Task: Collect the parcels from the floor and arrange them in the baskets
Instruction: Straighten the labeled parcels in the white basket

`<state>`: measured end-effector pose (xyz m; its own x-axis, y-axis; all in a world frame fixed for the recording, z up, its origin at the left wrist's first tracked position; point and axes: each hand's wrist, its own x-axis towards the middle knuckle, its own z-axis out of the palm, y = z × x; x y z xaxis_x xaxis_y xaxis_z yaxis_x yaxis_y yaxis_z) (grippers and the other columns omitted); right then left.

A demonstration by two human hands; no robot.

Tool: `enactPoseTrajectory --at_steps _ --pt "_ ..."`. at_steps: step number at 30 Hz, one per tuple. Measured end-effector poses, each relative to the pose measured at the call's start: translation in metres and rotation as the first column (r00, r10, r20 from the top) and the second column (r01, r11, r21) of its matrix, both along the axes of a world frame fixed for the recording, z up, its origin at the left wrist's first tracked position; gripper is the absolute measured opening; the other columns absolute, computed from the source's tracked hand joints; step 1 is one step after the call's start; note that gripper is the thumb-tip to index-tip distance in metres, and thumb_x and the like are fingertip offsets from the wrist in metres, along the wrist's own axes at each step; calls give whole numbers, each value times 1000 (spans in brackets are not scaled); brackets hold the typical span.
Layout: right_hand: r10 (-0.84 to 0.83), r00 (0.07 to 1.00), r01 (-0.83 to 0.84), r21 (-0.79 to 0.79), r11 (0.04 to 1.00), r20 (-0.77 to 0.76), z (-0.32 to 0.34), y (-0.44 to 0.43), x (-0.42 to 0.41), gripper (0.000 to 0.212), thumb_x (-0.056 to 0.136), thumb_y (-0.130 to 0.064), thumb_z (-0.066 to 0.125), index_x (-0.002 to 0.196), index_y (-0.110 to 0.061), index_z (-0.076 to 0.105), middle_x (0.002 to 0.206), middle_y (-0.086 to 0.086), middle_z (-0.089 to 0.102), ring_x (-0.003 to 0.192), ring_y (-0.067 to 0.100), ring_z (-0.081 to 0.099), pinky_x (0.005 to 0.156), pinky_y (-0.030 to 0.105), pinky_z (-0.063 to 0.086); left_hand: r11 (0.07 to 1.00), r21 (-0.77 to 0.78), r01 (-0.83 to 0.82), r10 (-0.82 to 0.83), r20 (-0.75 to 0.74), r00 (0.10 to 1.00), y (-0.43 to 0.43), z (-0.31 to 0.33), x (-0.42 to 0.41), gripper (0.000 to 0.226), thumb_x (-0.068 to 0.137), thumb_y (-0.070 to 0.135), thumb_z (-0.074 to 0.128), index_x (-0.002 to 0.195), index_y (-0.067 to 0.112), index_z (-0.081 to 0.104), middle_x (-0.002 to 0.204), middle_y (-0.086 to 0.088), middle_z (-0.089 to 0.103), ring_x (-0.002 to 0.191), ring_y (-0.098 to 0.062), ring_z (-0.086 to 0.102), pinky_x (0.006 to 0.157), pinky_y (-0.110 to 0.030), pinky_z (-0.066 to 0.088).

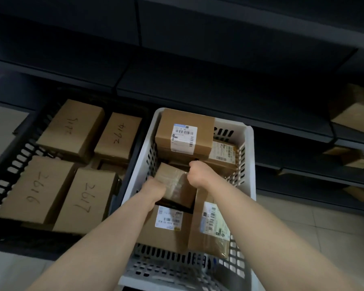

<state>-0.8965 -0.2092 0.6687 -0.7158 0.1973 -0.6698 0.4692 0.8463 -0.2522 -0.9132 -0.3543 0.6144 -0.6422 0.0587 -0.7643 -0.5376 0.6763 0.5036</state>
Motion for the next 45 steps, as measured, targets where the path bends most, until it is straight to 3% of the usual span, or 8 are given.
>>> enactPoseTrajectory --at_steps 5,10,19,24,27,34,42,45 --pt "133 964 -160 105 981 232 -24 8 -22 22 92 -2 40 83 -5 60 98 13 62 86 28 57 79 35 51 999 19 -33 32 67 997 -2 -18 -10 56 103 14 31 154 8 11 157 -12 22 140 -30 28 112 -34 26" --pt "-34 979 27 37 999 203 -32 13 -22 29 98 -7 40 111 1 65 114 17 63 96 29 60 79 32 47 985 74 -159 146 152 977 -7 -30 -14 47 97 20 36 144 14 35 130 -9 53 104 -25 54 88 -34 51" --pt "-334 943 332 90 939 5 -15 24 -15 30 98 -26 48 70 -15 51 72 1 53 61 15 50 53 26 37 978 107 -180 180 6 984 -3 11 -13 44 99 17 45 138 0 33 132 -18 50 111 -32 53 81 -31 39" --pt "-348 936 350 44 936 -53 2 23 -6 27 94 -35 51 86 -10 58 74 1 56 62 15 54 49 26 38 936 142 -323 321 34 946 -7 28 -18 63 93 44 25 142 5 34 131 -19 54 107 -33 54 84 -36 42" --pt "-385 920 380 -64 923 -77 11 24 3 50 93 -37 56 130 -5 49 112 6 63 87 18 60 70 28 46 952 106 -286 284 30 958 -13 35 -16 76 91 65 23 150 18 24 138 -14 49 122 -34 49 102 -46 39" --pt "-449 890 410 -289 865 -83 18 26 20 60 89 -19 66 143 -16 40 130 4 60 106 19 62 90 33 53 972 141 -188 191 -10 981 -13 32 0 40 101 31 29 138 15 33 108 -11 57 89 -24 53 77 -34 42" --pt "-326 943 313 -160 936 -62 6 20 13 44 93 -12 53 136 -13 48 127 8 59 93 19 58 62 25 46 995 86 -52 61 -104 993 -10 15 2 32 99 13 33 128 6 47 121 -10 59 93 -22 52 60 -26 40" --pt "-268 963 266 -82 960 -13 -5 16 10 29 91 -11 56 119 -7 61 114 10 65 91 22 62 74 32 54 997 61 -50 54 -59 997 -10 7 0 32 100 11 33 124 3 51 115 -9 59 92 -22 51 66 -27 39"
